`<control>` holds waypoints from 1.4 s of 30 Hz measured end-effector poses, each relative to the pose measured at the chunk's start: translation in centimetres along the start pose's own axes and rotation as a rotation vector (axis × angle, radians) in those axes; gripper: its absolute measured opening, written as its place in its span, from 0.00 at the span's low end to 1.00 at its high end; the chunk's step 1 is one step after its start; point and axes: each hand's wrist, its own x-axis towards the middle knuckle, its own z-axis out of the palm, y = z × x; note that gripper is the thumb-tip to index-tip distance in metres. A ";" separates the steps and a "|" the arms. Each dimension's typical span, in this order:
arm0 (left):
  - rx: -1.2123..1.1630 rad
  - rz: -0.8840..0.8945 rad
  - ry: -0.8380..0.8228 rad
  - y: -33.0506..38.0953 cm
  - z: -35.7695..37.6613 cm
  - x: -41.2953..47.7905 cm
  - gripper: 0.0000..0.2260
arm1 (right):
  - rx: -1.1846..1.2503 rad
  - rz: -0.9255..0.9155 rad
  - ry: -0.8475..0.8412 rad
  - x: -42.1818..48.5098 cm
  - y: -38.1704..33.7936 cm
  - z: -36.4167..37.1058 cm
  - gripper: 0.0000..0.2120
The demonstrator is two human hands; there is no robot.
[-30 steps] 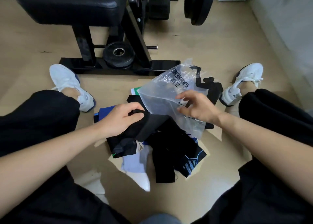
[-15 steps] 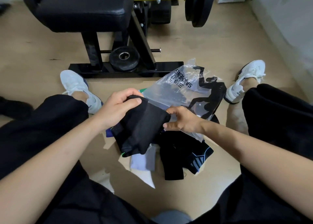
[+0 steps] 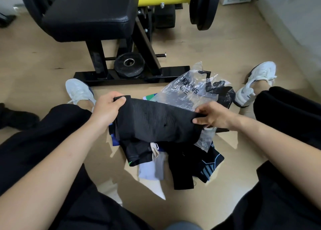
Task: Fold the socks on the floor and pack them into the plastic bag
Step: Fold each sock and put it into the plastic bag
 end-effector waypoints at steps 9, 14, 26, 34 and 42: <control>-0.113 -0.061 -0.137 0.9 2.9 -1.3 0.05 | 0.291 -0.070 0.292 -0.6 -2.0 -1.9 0.03; -0.211 -0.083 -0.199 2.2 5.2 -2.9 0.05 | 0.353 -0.129 0.245 -0.8 -3.4 0.0 0.06; -0.374 -0.111 -0.237 4.4 8.7 -5.5 0.10 | 0.186 -0.228 0.234 -1.2 -4.7 6.0 0.14; -0.544 -0.152 -0.292 4.8 8.1 -5.6 0.10 | 0.182 -0.243 0.268 -1.3 -4.8 5.8 0.17; 0.283 0.583 -0.255 3.1 5.2 -2.3 0.30 | 0.165 -0.232 0.027 -1.5 -4.3 1.5 0.15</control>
